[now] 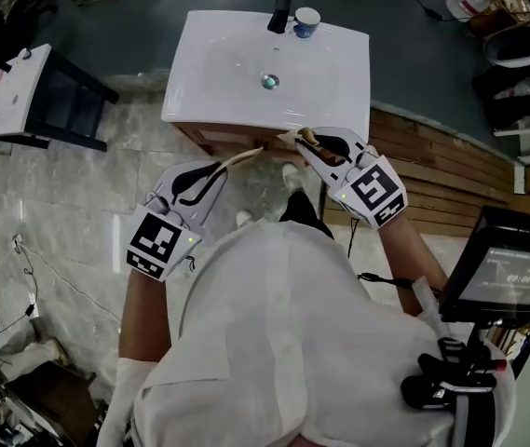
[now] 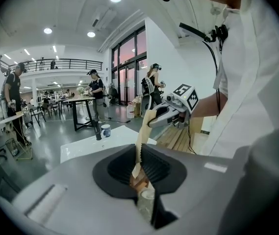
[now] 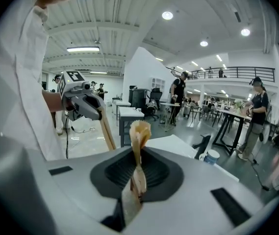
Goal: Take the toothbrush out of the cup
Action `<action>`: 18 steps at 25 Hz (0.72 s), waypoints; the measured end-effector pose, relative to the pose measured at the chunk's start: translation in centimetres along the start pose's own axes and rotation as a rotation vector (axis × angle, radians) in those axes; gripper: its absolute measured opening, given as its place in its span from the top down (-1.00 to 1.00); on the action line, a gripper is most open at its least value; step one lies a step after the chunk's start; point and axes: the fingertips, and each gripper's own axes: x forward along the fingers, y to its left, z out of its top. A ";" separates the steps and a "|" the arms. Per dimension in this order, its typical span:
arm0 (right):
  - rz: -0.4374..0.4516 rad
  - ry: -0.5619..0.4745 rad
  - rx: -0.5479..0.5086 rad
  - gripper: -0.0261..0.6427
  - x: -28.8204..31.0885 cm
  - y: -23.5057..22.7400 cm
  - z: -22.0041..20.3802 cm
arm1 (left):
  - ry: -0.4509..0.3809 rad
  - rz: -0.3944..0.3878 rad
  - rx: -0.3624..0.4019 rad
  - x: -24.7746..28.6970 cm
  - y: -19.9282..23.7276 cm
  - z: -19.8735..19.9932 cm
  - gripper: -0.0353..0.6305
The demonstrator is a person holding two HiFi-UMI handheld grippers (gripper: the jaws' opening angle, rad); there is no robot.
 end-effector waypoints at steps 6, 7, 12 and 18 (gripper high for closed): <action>0.012 0.014 0.002 0.84 -0.1 0.6 -0.5 | 0.016 -0.015 0.000 0.3 -0.3 -0.3 0.79; 0.013 0.013 0.003 0.84 -0.1 0.7 -0.5 | 0.020 -0.015 0.000 0.3 -0.4 -0.4 0.79; 0.023 0.012 -0.003 0.84 -0.1 0.9 -0.3 | 0.024 -0.012 -0.005 0.0 -0.5 -0.5 0.79; 0.033 0.018 -0.013 0.84 0.0 1.2 -0.5 | 0.024 -0.002 -0.011 -0.1 -0.7 -0.8 0.79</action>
